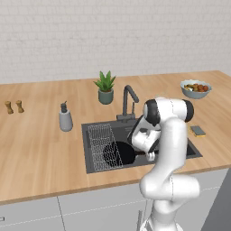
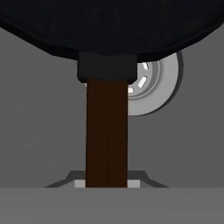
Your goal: Pick the pan and sponge and place them into the sink. Then turn on the water.
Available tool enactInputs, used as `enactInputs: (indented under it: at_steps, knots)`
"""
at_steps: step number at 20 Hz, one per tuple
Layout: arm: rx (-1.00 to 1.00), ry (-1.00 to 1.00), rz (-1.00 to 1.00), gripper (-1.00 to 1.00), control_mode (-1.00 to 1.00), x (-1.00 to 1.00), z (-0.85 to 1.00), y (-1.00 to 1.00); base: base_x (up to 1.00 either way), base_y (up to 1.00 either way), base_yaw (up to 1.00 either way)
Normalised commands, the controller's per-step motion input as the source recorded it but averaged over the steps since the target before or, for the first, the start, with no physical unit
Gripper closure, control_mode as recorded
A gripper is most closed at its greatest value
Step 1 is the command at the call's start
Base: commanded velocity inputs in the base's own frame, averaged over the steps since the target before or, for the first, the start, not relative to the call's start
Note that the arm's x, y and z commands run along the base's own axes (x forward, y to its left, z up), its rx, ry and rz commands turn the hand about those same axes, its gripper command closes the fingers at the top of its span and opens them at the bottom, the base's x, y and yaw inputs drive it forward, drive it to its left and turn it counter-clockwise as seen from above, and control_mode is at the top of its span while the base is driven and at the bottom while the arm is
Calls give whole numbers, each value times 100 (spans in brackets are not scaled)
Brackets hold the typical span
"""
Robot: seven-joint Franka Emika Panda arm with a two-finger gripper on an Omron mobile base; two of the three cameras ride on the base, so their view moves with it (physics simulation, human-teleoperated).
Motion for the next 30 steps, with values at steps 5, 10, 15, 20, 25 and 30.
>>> enactInputs:
  at_steps: [5,10,15,20,25,30]
  knots:
    - [0,0,0,100,-100,0,-30,-3,0,0,0]
    - [1,1,0,-100,-100,7,-6,0,0,0,0]
    - [1,0,0,-100,-100,0,23,-4,0,0,0]
    - [4,0,0,-100,-100,0,93,-26,0,0,0]
    - [0,0,0,-100,-100,-20,100,-20,0,0,0]
    - [0,1,0,-100,-100,-18,100,-23,0,0,0]
